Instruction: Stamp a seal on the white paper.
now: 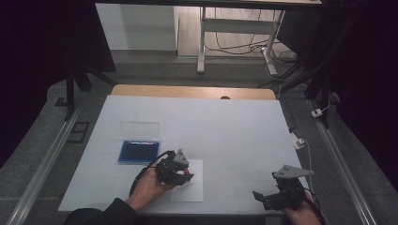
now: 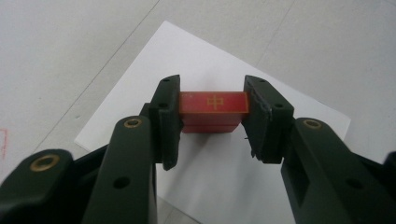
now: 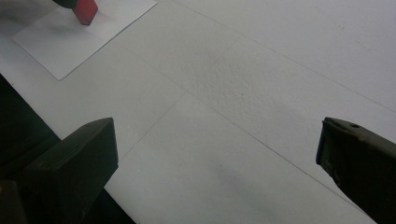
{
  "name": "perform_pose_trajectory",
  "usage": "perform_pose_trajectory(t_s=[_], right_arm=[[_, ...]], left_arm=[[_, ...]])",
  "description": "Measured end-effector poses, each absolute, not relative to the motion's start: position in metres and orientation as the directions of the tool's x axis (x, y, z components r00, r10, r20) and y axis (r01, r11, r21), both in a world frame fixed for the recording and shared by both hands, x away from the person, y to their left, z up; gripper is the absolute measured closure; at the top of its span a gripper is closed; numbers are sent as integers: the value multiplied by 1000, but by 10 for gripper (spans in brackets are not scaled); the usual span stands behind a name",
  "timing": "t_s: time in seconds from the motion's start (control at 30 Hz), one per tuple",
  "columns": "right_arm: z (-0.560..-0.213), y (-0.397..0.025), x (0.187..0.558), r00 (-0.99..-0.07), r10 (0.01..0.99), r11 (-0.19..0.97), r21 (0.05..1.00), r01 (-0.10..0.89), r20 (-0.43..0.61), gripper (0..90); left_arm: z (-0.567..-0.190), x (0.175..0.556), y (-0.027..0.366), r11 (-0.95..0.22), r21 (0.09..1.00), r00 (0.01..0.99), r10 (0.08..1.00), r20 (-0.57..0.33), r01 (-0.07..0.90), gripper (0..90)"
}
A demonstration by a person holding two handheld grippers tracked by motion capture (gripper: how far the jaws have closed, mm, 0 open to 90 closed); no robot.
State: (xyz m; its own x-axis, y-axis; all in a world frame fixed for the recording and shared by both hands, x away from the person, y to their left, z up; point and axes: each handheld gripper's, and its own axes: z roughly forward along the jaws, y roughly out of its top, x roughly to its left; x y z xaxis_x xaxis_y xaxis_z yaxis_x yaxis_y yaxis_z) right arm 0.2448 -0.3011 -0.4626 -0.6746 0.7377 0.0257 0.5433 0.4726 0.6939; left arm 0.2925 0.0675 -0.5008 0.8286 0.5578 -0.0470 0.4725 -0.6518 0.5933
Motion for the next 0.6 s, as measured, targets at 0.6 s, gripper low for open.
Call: perform_pose_trajectory(t_s=[0.6], right_arm=[[-463, -301, 245, -670, 741, 469, 694, 546, 26, 0]], left_arm=[[-493, 291, 69, -653, 601, 830, 556, -33, 461, 584]])
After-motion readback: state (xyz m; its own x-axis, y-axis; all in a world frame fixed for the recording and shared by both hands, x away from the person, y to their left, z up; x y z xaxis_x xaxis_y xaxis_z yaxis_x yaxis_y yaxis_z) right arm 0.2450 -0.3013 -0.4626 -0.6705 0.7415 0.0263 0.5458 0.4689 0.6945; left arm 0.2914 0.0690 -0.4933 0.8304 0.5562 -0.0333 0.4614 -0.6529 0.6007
